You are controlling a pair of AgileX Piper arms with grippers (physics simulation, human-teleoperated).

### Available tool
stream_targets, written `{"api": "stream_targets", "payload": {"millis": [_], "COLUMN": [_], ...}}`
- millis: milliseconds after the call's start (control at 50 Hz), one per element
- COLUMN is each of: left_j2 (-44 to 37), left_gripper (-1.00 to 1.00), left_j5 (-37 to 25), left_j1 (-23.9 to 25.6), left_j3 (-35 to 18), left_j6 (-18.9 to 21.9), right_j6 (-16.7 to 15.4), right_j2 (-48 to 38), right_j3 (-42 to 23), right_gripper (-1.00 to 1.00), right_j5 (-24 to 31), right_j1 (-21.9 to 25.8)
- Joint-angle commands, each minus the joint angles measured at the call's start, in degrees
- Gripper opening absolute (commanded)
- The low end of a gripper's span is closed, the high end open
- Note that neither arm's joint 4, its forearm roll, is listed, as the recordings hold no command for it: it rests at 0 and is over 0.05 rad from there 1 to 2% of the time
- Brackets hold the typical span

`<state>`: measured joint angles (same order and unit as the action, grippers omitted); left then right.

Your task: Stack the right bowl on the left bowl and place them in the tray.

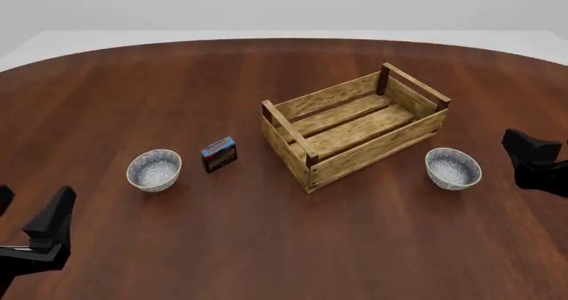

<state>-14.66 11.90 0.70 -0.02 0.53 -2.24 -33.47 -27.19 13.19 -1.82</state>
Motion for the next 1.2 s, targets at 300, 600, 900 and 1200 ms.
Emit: {"api": "stream_targets", "payload": {"millis": [300,600,900,1200], "left_j2": [-4.6,-4.7,-4.5,-4.2], "left_gripper": [1.00,1.00,1.00,1.00], "left_j5": [3.2,3.3,3.0,2.6], "left_j1": [0.9,1.3,1.4,1.7], "left_j3": [0.0,0.0,0.0,0.0], "left_j6": [0.1,-0.5,-1.1,-1.0], "right_j6": [-1.0,-1.4,-2.7,-3.1], "right_j2": [-13.4,-21.9,-31.1,-38.3], "right_j3": [-13.4,-16.3,-18.1,-18.2], "right_gripper": [1.00,1.00,1.00,1.00], "right_j5": [9.8,9.3,6.4,3.5], "right_j1": [-2.3,-3.3,-5.2,-6.4]}}
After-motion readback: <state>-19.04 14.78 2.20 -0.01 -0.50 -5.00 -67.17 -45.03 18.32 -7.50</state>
